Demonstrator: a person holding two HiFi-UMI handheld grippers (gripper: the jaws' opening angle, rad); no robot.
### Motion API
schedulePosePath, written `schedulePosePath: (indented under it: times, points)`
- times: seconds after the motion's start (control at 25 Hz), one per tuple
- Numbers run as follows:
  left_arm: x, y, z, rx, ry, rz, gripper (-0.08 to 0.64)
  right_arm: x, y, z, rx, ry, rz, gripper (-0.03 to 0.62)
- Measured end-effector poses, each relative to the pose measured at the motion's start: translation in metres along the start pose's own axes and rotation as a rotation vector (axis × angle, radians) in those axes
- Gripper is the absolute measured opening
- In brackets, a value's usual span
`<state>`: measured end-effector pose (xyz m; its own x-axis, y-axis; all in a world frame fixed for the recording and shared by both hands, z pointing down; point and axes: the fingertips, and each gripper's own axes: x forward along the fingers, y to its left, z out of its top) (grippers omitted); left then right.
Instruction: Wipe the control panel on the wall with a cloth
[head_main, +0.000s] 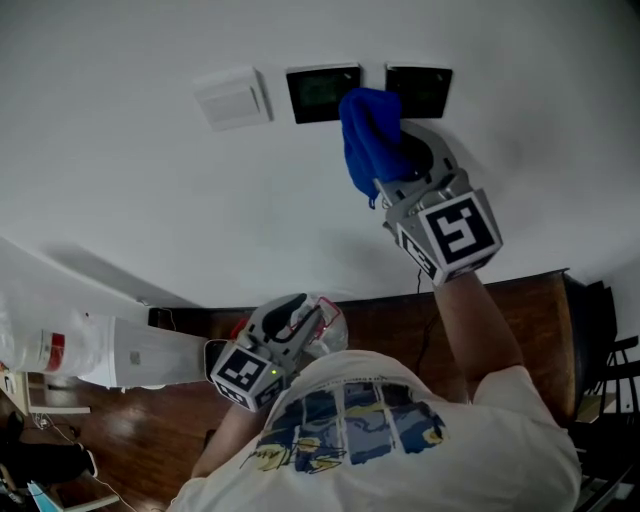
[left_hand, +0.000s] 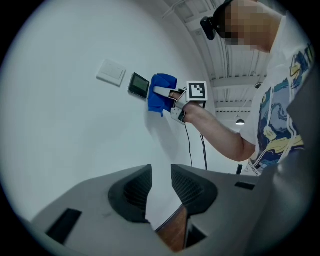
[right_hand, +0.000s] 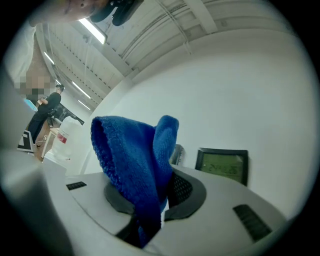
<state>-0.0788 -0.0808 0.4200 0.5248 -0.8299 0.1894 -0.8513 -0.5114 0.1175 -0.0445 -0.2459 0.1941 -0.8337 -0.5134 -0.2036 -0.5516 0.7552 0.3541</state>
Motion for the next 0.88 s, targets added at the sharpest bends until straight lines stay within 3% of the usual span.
schedulePosePath:
  times: [0.4, 0.88]
  points:
    - [-0.042, 0.032, -0.017, -0.041, -0.004, 0.059, 0.097, 0.071, 0.031, 0.006, 0.0, -0.004, 0.013, 0.094]
    - [-0.035, 0.037, -0.018, -0.015, 0.003, 0.022, 0.097, 0.043, -0.008, 0.005, -0.013, 0.004, -0.094, 0.095]
